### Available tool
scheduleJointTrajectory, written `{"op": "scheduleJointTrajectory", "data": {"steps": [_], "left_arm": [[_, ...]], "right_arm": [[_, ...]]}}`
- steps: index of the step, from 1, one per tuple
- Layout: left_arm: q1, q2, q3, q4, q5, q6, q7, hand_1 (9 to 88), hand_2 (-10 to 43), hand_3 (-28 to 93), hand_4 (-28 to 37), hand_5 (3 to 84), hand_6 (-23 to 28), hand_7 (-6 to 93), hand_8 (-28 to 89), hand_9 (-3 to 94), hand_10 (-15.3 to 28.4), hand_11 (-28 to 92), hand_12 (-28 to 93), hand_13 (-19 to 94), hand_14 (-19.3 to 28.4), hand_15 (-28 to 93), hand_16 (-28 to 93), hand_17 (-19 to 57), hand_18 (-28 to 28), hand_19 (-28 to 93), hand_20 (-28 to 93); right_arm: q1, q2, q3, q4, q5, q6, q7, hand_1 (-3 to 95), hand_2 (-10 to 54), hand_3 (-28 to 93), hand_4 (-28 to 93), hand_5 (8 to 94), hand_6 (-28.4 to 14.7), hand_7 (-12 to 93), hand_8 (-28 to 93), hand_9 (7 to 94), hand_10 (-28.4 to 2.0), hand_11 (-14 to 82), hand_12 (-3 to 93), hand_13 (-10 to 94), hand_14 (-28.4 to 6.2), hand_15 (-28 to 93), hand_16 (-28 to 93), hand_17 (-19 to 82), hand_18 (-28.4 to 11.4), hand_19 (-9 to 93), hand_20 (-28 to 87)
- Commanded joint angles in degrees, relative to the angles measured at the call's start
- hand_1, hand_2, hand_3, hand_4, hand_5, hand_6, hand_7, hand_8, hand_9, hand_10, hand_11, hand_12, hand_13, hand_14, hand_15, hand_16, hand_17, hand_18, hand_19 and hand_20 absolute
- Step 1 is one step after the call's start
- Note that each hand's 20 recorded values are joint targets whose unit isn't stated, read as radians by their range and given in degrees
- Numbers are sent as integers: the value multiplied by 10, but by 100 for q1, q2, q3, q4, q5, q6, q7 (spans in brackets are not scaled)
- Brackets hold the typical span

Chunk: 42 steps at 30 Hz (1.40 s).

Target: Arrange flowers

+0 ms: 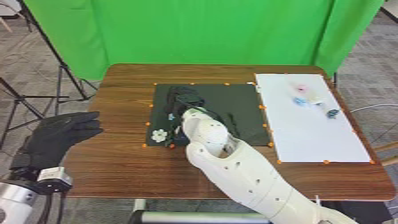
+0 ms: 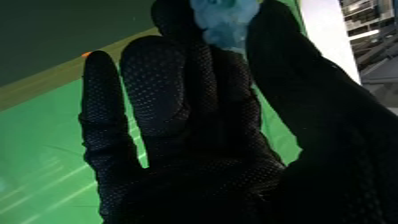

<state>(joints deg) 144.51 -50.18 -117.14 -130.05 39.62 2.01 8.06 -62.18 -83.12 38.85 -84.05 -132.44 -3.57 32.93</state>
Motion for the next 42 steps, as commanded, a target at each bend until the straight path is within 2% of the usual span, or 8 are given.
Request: {"op": "scheduleJointTrajectory", "data": {"steps": [1,10,17,23,28,30,32,42], "left_arm": [[8,3,22,25,14,-19,-38,281,55,785,-169,513,159,147,-85,415,232,397,108,297,284,625,-129,-86,228,599,186],[37,23,34,12,8,19,-6,282,56,784,-169,512,159,147,-85,416,233,396,107,297,284,627,-129,-86,228,599,186],[423,-88,-163,-126,-10,106,46,281,56,785,-168,513,159,147,-86,415,233,395,107,297,284,626,-129,-87,228,599,186],[1013,-339,-642,-358,-17,98,17,281,54,784,-167,515,160,154,-83,416,233,397,108,298,284,628,-128,-87,228,600,186],[1494,-577,-1059,-459,-36,-12,-29,280,53,786,-166,516,160,154,-84,416,233,396,108,300,284,628,-128,-86,228,600,188],[1706,-670,-1163,-486,-171,45,47,280,53,786,-166,517,160,153,-85,416,234,396,108,299,284,628,-128,-86,228,600,188],[1793,-688,-1165,-477,-331,62,196,280,53,785,-166,517,160,153,-85,416,233,396,109,299,284,628,-128,-86,228,599,187],[1807,-699,-1097,-453,-336,55,290,282,53,783,-167,520,158,151,-86,418,232,394,109,299,284,626,-128,-86,228,598,187]], "right_arm": [[42,-69,92,-14,-6,-159,75,394,-95,806,-283,635,-33,260,-149,686,-127,295,171,668,-75,723,220,198,-202,781,146],[23,-49,75,-27,-92,-205,49,385,-95,810,-283,629,-37,258,-148,677,-135,297,169,658,-82,731,213,192,-207,779,153],[213,251,-126,-332,43,-434,27,373,-95,813,-283,619,-43,256,-147,664,-144,301,171,645,-92,736,212,186,-214,779,157],[600,1228,-426,-1245,319,-1024,-269,363,-95,827,-283,588,-56,245,-143,624,-167,301,172,618,-112,751,205,172,-224,771,156],[678,2142,-262,-1980,780,-1236,-292,358,-95,823,-283,570,-70,221,-134,595,-181,292,172,595,-124,759,199,156,-230,764,156],[480,2370,-10,-2165,779,-1359,-330,356,-95,822,-283,562,-74,212,-130,580,-186,286,171,589,-128,761,195,154,-231,764,157],[306,2719,176,-2329,841,-1339,-390,352,-95,819,-283,557,-76,206,-127,574,-191,282,171,584,-133,762,192,154,-232,763,158],[-1507,4124,1869,-2487,1329,-929,-15,327,-63,831,-283,552,-78,202,-120,568,-194,275,170,578,-134,759,172,186,-218,763,144]]}}
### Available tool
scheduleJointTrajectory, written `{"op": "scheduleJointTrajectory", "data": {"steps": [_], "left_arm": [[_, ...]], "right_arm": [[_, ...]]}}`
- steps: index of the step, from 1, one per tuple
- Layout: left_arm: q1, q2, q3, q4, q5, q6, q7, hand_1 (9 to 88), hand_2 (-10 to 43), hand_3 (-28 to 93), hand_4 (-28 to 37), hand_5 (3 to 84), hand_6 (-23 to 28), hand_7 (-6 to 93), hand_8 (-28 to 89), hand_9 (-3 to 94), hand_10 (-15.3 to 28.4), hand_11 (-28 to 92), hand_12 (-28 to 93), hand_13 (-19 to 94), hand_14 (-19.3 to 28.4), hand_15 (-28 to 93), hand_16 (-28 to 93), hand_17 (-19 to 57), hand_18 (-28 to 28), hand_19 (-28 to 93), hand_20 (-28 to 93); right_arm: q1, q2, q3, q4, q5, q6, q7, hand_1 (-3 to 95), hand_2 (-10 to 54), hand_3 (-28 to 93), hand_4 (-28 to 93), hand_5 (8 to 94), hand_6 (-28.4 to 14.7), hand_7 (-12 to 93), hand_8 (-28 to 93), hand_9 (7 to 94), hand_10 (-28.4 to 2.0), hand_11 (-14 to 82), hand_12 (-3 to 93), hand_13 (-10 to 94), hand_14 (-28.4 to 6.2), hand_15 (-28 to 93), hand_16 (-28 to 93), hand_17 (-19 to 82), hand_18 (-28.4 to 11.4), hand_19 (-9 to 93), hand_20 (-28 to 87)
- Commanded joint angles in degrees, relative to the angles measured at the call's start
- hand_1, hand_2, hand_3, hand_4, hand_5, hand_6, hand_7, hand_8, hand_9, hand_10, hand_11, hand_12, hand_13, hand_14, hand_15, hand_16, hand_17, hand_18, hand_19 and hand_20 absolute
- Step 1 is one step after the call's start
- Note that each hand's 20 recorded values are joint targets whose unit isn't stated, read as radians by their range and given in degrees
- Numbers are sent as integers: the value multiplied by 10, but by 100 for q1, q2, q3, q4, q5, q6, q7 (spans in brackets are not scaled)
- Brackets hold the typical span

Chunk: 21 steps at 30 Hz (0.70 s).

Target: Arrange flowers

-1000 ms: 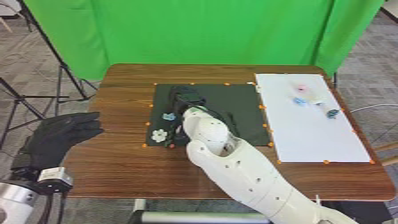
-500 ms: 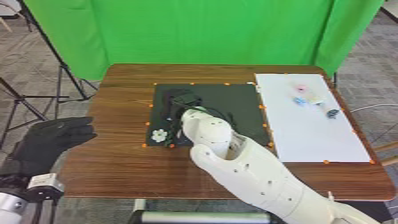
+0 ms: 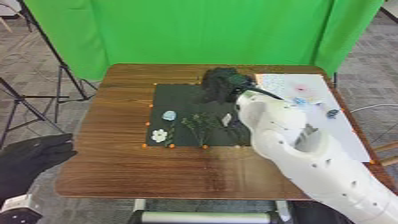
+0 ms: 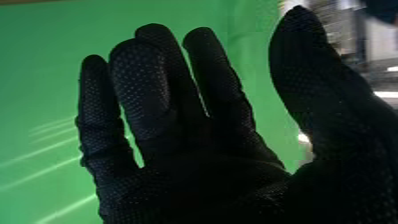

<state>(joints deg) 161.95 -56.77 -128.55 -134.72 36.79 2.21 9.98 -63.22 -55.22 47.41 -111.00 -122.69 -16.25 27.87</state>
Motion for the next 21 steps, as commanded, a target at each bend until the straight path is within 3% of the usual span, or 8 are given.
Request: {"op": "scheduleJointTrajectory", "data": {"steps": [1,6,10,11,13,15,18,21], "left_arm": [[90,-24,58,22,-66,61,141,282,53,783,-167,520,158,151,-86,418,232,393,108,299,284,626,-128,-86,228,598,187],[224,-17,88,45,-127,156,326,282,53,784,-166,522,157,150,-86,420,232,393,109,299,284,626,-127,-86,228,597,188],[301,108,192,91,-374,263,652,282,52,785,-166,525,157,149,-86,424,232,392,109,299,284,625,-127,-85,228,597,189],[320,113,210,86,-370,285,693,283,51,785,-166,526,157,149,-86,425,232,391,109,299,284,626,-127,-85,228,597,189],[313,130,246,87,-288,303,708,283,51,785,-167,527,156,149,-86,425,232,390,109,299,284,625,-126,-85,228,596,190],[288,157,290,81,-326,289,748,282,52,786,-167,527,156,149,-85,425,232,390,110,297,284,625,-126,-85,228,596,190],[255,141,308,74,-249,199,711,282,51,787,-167,527,156,149,-85,426,232,390,111,297,284,624,-125,-85,228,595,190],[233,172,340,75,-228,212,704,282,51,786,-167,527,156,149,-85,426,232,390,111,298,284,626,-125,-85,228,595,192]], "right_arm": [[-1594,1422,1205,202,375,387,544,325,-61,832,-283,552,-78,202,-119,568,-194,275,170,577,-134,756,169,187,-217,764,142],[-2253,1770,1908,349,435,651,750,324,-56,834,-283,551,-79,204,-120,565,-193,276,169,577,-133,750,163,190,-218,769,129],[-2488,1894,2307,658,392,740,735,322,-56,836,-283,547,-76,209,-121,561,-190,277,169,575,-131,748,162,192,-215,771,118],[-2436,1917,2309,745,436,755,839,322,-56,837,-283,543,-76,211,-122,557,-189,278,170,574,-129,746,161,192,-213,769,115],[-2426,1915,2404,929,388,892,824,320,-57,840,-283,535,-76,215,-123,548,-187,277,170,568,-127,745,161,192,-209,767,111],[-2381,1940,2445,1048,340,895,868,320,-58,845,-283,529,-75,219,-125,543,-186,278,170,565,-126,745,160,192,-207,766,107],[-2261,1975,2429,1179,305,891,934,319,-60,849,-283,524,-76,221,-127,537,-185,278,169,561,-124,745,159,191,-205,765,103],[-2163,2090,2356,1305,35,1016,956,317,-60,852,-283,521,-75,225,-129,533,-185,277,168,559,-124,746,159,190,-204,761,100]]}}
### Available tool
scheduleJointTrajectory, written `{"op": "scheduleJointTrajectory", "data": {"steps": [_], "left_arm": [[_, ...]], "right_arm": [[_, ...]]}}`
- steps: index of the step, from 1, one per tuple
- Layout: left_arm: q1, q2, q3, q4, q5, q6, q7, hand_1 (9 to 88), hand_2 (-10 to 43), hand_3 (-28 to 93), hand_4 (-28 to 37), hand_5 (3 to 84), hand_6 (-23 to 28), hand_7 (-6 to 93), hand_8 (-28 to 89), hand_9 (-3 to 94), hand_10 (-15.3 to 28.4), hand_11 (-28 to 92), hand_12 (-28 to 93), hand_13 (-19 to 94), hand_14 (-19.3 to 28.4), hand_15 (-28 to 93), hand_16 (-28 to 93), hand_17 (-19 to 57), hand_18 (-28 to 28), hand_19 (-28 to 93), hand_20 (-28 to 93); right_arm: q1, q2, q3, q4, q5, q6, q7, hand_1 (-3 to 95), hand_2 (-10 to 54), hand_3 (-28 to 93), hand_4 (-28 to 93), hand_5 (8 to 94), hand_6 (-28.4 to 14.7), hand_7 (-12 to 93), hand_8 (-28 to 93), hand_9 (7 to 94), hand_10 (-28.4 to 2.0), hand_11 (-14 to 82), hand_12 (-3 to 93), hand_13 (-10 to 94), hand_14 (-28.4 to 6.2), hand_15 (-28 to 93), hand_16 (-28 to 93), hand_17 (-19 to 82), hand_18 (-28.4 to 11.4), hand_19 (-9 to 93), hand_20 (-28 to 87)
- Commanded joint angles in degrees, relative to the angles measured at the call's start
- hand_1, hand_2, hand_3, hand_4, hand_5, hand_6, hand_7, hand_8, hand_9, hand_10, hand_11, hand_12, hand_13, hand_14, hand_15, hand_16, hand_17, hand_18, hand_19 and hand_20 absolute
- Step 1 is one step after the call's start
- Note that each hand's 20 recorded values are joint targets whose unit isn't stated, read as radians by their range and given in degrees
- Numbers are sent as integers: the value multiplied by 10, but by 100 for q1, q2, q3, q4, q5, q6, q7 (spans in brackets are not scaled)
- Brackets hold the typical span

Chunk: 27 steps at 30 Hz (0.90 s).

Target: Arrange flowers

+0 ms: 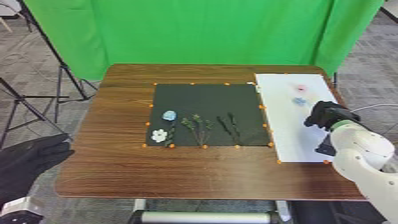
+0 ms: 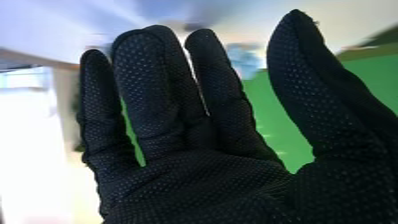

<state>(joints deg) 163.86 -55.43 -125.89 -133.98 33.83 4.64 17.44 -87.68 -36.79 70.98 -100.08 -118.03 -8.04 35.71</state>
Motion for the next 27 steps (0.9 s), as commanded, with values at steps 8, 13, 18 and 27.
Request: {"op": "scheduleJointTrajectory", "data": {"steps": [8,13,18,27], "left_arm": [[-9,75,136,29,78,-84,-68,282,51,785,-166,527,156,148,-85,426,231,389,111,299,284,626,-125,-84,228,595,194],[-28,75,133,59,82,-179,-193,281,51,784,-165,527,157,148,-85,425,232,389,111,300,284,627,-125,-84,231,601,199],[-57,255,240,110,26,-72,-66,281,51,784,-165,527,156,146,-84,426,233,388,111,301,284,627,-125,-82,232,601,203],[-355,320,625,162,96,-138,-145,281,51,784,-166,525,155,141,-86,424,233,383,110,295,284,622,-126,-88,228,583,193]], "right_arm": [[384,352,104,254,-362,398,458,314,-60,854,-283,527,-75,226,-131,540,-185,283,169,568,-123,758,162,194,-207,771,102],[574,323,42,457,-416,161,551,313,-60,853,-283,528,-76,224,-131,536,-188,282,170,565,-127,760,165,194,-207,772,101],[943,183,-157,764,-459,67,580,312,-62,853,-283,516,-78,217,-129,522,-193,273,169,557,-126,759,165,194,-208,775,100],[1522,-59,-592,1078,-516,37,480,311,-62,852,-283,510,-77,215,-127,515,-194,263,169,549,-129,755,160,190,-209,773,98]]}}
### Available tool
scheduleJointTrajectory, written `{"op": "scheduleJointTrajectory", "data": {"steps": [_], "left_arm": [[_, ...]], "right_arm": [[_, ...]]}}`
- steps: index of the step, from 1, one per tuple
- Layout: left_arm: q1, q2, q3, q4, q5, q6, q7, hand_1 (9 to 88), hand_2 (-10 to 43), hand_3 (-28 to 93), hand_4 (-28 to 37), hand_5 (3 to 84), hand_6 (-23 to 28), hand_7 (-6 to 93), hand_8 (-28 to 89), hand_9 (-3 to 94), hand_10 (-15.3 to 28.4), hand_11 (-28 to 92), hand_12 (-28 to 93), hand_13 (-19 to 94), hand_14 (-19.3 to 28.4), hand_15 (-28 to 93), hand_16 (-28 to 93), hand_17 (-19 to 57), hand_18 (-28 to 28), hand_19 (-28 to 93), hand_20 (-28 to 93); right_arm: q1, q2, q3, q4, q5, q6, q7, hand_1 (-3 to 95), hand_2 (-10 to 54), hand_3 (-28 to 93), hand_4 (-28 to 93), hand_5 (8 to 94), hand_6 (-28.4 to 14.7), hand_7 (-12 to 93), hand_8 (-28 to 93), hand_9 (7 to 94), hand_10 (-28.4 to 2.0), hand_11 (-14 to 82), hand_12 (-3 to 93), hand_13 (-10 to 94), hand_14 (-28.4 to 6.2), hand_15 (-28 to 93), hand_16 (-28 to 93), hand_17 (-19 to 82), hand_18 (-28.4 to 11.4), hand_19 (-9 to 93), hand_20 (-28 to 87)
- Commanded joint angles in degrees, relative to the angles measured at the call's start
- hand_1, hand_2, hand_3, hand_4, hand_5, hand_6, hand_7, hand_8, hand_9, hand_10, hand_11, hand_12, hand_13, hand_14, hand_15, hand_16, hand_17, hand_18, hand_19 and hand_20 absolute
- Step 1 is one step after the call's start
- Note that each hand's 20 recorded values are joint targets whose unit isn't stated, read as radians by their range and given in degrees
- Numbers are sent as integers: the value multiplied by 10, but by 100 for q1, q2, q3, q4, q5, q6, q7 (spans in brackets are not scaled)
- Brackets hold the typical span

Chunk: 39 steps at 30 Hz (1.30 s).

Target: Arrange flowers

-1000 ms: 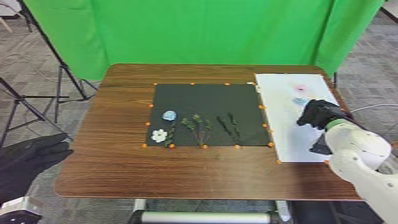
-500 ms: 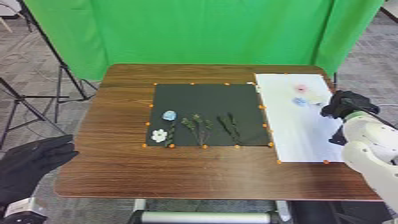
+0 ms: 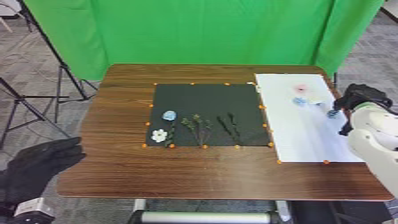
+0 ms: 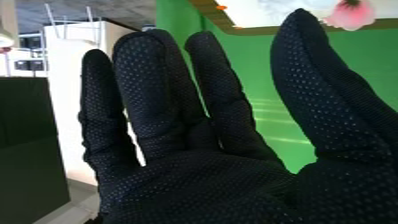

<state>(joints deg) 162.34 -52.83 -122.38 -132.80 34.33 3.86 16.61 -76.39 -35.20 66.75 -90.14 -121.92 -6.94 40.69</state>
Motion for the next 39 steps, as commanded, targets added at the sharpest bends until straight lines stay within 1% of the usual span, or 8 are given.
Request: {"op": "scheduleJointTrajectory", "data": {"steps": [1,9,14,18,28,32,35,39], "left_arm": [[-237,57,284,49,63,-96,-102,281,51,784,-166,524,155,141,-85,423,233,381,109,294,284,621,-126,-89,228,581,192],[-351,58,308,63,90,-104,-191,279,52,781,-167,520,154,135,-84,420,232,364,105,291,284,607,-124,-91,227,578,183],[-290,20,326,49,76,-64,-132,279,52,781,-167,519,153,136,-84,420,231,364,107,291,284,605,-122,-92,226,579,180],[-263,92,360,58,13,-39,-59,278,51,782,-167,518,154,135,-84,419,232,365,108,290,284,605,-121,-92,226,579,178],[-461,107,435,93,63,-120,-196,278,52,781,-168,518,154,135,-83,418,232,369,108,290,284,605,-120,-92,226,581,175],[-374,60,442,61,71,-88,-106,277,51,782,-167,519,154,136,-84,417,232,370,107,290,284,605,-121,-93,226,582,173],[-461,59,417,101,64,-145,-204,277,51,782,-167,518,154,136,-84,416,232,371,107,290,284,606,-120,-93,226,583,172],[-430,24,386,78,74,-133,-173,278,51,782,-168,518,154,136,-85,416,232,372,107,290,284,605,-121,-93,226,583,171]], "right_arm": [[398,-258,-169,82,-141,-100,-27,311,-62,852,-283,510,-77,215,-127,515,-193,263,169,548,-129,755,160,190,-209,772,98],[267,-334,-82,157,-130,-212,184,312,-61,851,-283,513,-75,217,-129,518,-193,261,168,550,-130,754,158,190,-210,771,99],[178,-314,30,195,-109,-289,216,312,-60,852,-283,515,-75,217,-130,520,-194,259,167,549,-133,754,159,189,-210,771,101],[108,-372,90,200,-155,-380,168,312,-61,852,-283,516,-75,217,-129,520,-194,258,167,548,-132,753,160,188,-211,771,102],[73,-368,88,280,-138,-503,119,313,-61,852,-283,516,-75,214,-129,521,-194,256,167,548,-132,753,159,186,-211,769,105],[255,-427,9,393,-124,-607,87,313,-60,853,-283,515,-74,215,-128,521,-194,256,167,548,-133,753,158,185,-211,768,107],[211,-424,63,392,-96,-658,83,314,-58,851,-283,517,-74,215,-129,522,-192,256,166,548,-132,753,158,185,-211,768,108],[154,-497,115,419,-137,-708,5,315,-57,852,-283,518,-71,218,-130,524,-190,257,166,549,-133,753,157,185,-211,767,110]]}}
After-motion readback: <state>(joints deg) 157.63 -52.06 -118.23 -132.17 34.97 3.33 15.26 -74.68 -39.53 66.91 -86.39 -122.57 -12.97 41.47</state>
